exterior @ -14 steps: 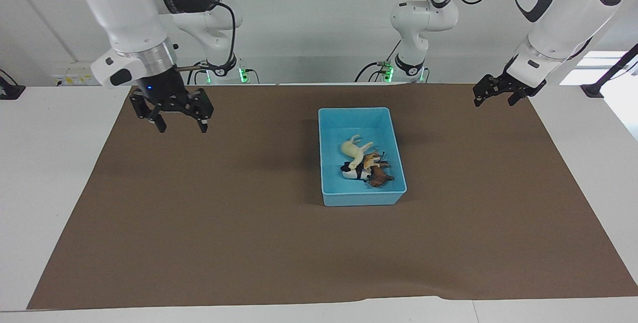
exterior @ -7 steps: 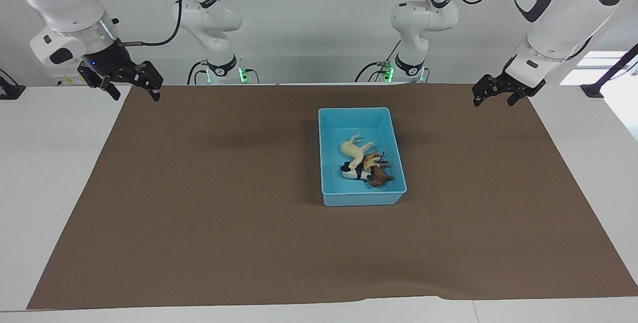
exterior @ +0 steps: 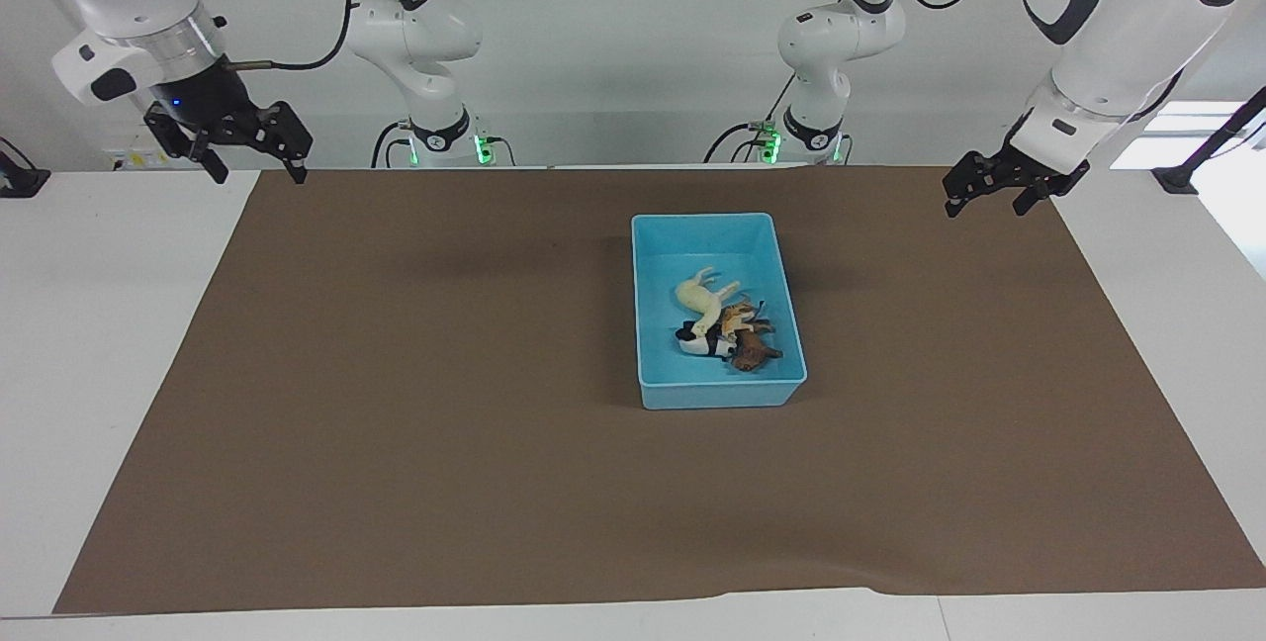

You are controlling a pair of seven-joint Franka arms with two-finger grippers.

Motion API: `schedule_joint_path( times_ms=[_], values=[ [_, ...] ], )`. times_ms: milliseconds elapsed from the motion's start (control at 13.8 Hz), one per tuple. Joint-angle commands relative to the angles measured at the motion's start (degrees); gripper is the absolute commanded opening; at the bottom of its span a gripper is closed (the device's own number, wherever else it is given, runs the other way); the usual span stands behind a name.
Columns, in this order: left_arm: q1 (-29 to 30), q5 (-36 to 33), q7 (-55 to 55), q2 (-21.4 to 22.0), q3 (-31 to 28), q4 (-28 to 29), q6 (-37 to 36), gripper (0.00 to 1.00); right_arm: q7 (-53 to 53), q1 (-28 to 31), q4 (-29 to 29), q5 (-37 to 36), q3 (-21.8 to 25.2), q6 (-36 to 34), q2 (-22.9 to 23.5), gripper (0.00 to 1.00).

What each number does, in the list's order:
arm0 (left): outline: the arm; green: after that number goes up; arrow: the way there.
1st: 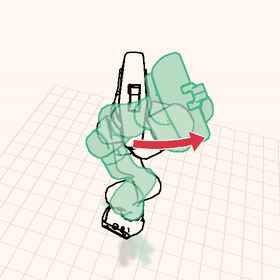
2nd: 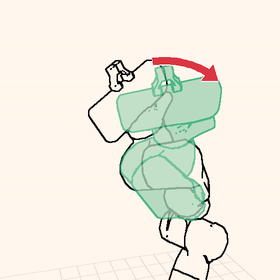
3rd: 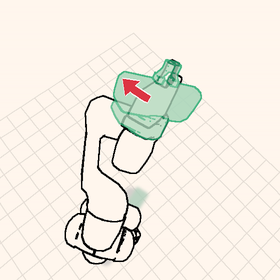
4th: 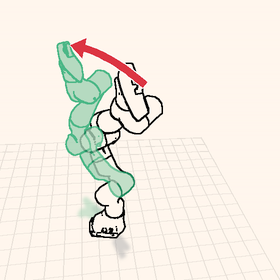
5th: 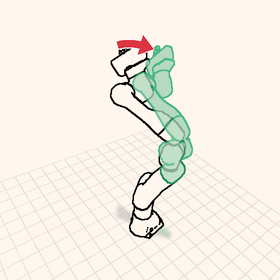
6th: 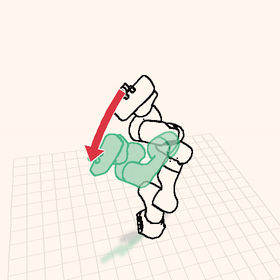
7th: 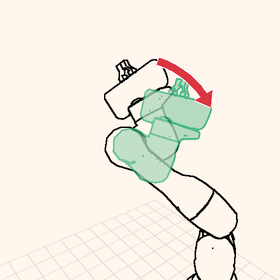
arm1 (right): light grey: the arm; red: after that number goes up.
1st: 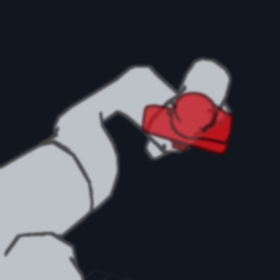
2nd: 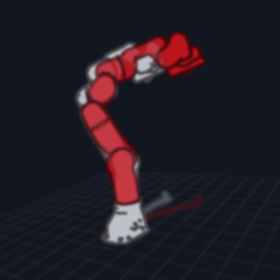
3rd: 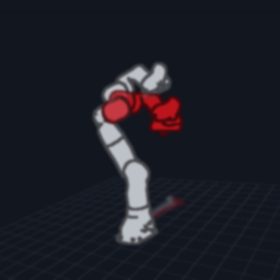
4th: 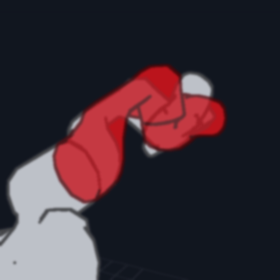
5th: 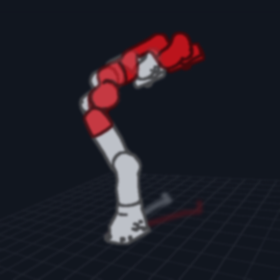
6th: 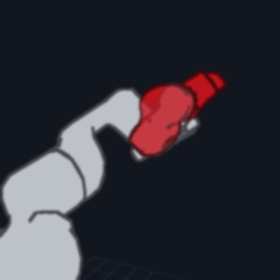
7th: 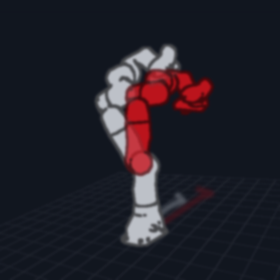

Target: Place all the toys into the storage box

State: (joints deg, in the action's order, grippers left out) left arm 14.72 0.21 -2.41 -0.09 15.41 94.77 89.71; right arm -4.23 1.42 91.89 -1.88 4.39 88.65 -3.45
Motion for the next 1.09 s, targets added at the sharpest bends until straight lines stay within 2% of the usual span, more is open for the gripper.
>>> schedule_joint_path(
  times_ms=[0,362,506,723,1013],
  values=[
    [1.2,-0.2,-1.0,-0.1,0.9,0.2,0.8,1.00,0.1,0.6,1.5,-1.4,-0.2,1.9,-0.9,1.00],
    [0.0,-0.2,-1.0,-1.2,0.2,-0.4,1.4,1.00,2.1,0.7,1.5,0.9,-0.2,1.2,-0.9,1.00],
    [-3.6,-0.3,-0.9,-1.8,-3.0,-0.5,1.3,1.00,2.2,0.6,1.5,0.9,-0.2,1.2,-1.0,1.00],
    [-12.9,0.0,-1.1,-1.2,-12.7,-0.4,0.0,1.00,2.2,0.5,1.5,0.9,-0.2,1.1,-1.1,1.00],
    [-13.5,0.0,-1.1,-0.9,-13.5,-0.2,0.5,1.00,2.6,0.5,2.1,1.1,-0.2,1.1,-1.3,1.00]
  ],
)
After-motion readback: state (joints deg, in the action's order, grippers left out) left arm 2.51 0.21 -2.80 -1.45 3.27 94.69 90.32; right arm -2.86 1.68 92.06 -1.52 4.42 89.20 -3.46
